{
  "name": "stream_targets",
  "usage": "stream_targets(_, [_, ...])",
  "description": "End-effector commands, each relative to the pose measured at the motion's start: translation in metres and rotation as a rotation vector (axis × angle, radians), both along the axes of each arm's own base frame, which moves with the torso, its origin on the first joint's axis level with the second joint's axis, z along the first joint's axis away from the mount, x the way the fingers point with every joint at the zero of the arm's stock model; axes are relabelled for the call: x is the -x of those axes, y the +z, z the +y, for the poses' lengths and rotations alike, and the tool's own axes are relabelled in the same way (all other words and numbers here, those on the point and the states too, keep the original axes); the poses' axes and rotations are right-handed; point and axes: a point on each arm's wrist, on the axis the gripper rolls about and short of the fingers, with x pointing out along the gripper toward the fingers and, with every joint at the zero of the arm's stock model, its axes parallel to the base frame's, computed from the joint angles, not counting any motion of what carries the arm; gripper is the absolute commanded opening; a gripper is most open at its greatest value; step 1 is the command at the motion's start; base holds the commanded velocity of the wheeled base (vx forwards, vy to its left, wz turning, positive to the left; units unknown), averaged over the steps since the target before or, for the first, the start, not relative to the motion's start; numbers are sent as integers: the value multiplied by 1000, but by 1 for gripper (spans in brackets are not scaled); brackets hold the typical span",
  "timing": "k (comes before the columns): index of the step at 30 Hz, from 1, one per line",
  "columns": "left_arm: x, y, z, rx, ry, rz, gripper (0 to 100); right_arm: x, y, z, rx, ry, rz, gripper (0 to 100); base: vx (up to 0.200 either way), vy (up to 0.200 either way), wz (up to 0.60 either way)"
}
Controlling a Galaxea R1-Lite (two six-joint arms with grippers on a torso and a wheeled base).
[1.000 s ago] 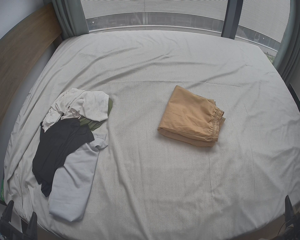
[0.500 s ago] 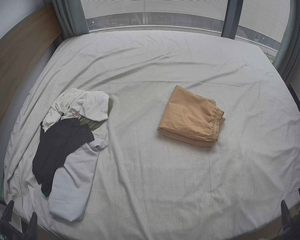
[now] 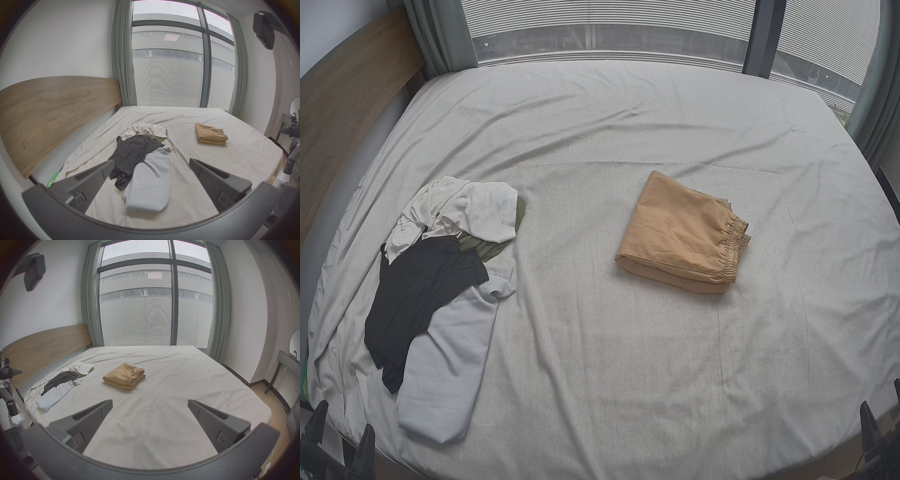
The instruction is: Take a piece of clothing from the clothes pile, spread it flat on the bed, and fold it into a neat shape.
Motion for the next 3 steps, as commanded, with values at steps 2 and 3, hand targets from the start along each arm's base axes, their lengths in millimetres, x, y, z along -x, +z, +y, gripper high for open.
stream_targets(2, [0, -5, 0, 0, 1, 4, 100, -1, -4, 0, 1, 0, 16, 100, 0, 0, 0])
stream_targets(3, [0, -5, 0, 0, 1, 4, 100, -1, -4, 0, 1, 0, 16, 100, 0, 0, 0])
